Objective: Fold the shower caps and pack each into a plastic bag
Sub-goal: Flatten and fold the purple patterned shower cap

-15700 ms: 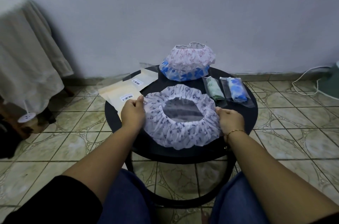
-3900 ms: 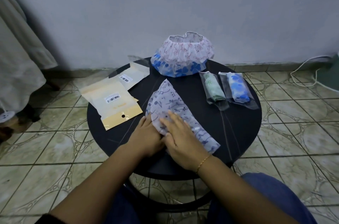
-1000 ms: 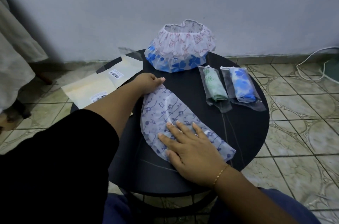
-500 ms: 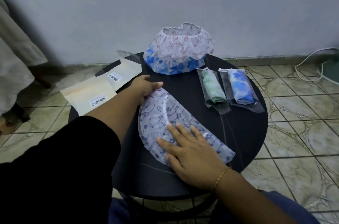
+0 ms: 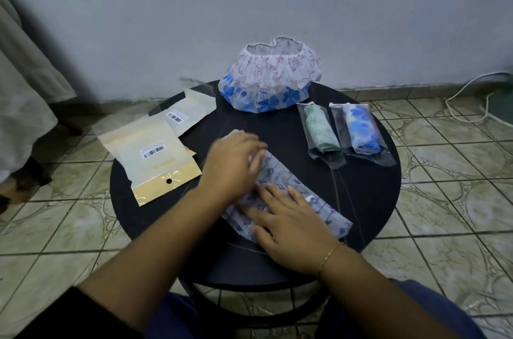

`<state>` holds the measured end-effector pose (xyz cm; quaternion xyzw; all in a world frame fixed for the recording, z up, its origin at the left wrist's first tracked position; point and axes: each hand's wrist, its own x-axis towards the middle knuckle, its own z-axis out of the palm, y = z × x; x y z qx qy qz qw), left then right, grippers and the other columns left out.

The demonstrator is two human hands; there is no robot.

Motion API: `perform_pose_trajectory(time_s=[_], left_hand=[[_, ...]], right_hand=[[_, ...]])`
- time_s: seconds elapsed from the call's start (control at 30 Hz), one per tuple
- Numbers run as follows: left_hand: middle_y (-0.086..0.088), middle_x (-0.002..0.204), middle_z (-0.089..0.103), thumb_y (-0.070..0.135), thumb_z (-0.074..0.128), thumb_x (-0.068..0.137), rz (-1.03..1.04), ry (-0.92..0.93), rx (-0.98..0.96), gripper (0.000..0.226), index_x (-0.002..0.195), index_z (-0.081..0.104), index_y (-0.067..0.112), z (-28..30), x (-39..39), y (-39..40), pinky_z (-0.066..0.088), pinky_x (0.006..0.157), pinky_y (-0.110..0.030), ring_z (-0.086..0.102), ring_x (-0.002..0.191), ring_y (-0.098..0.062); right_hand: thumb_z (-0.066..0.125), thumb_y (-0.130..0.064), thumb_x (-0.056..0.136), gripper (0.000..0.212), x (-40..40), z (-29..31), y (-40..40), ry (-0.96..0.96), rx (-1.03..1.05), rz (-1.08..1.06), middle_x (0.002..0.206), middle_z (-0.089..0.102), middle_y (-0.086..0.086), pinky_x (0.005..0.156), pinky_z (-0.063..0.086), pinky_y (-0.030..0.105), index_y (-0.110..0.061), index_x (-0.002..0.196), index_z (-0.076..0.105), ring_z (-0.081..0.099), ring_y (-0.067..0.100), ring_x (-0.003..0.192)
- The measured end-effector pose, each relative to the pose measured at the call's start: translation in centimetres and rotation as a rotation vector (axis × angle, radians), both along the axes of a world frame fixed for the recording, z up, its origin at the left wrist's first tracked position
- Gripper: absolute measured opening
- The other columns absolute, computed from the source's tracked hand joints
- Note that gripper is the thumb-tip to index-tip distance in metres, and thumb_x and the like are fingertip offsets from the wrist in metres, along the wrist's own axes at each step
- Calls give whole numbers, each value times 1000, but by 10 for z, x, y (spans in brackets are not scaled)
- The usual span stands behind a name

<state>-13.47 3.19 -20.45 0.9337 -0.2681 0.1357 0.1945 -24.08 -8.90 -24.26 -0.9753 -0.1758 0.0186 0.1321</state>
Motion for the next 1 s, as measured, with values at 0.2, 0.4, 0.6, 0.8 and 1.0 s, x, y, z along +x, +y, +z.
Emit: perform_pose_trajectory(time_s=[0.2,0.4,0.6,0.8,1.0], left_hand=[[7,160,1,60,12,94,-24,455,219,61,150,19,35,-32,-18,6,-7,116,-38,-10,146,-15],[2,160,-10,83,0,69,-26,367,358,95,151,6,34,-32,-22,6,-8,117,-39,-15,146,-19],[4,161,1,86,8,71,-1,65,412,95,149,21,35,-25,-33,5,1,116,-40,-1,146,-18],[3,160,5,81,22,78,28,294,319,82,148,24,38,-18,-55,-4,5,116,-43,-1,147,-21],[2,159,-14,88,9,64,8,392,383,99,150,-4,41,-32,-60,-1,-8,117,-44,-20,145,-22]], right_hand=[[32,-41,90,47,-1,-2,-9,-145,302,22,123,57,2,113,21,28,-18,109,68,38,13,126],[45,-26,77,42,-24,10,-47,-408,416,-189,112,62,1,98,39,35,-15,110,68,50,14,112],[48,-33,69,59,-52,3,-78,-209,324,-454,121,47,-6,98,32,35,-28,128,51,37,15,117],[55,-34,83,42,-57,-7,-83,-232,323,-430,113,58,-5,86,26,27,-26,124,56,46,18,111],[50,-24,79,36,-53,-12,-78,-418,264,-447,90,66,0,75,39,33,-18,110,66,59,25,84]])
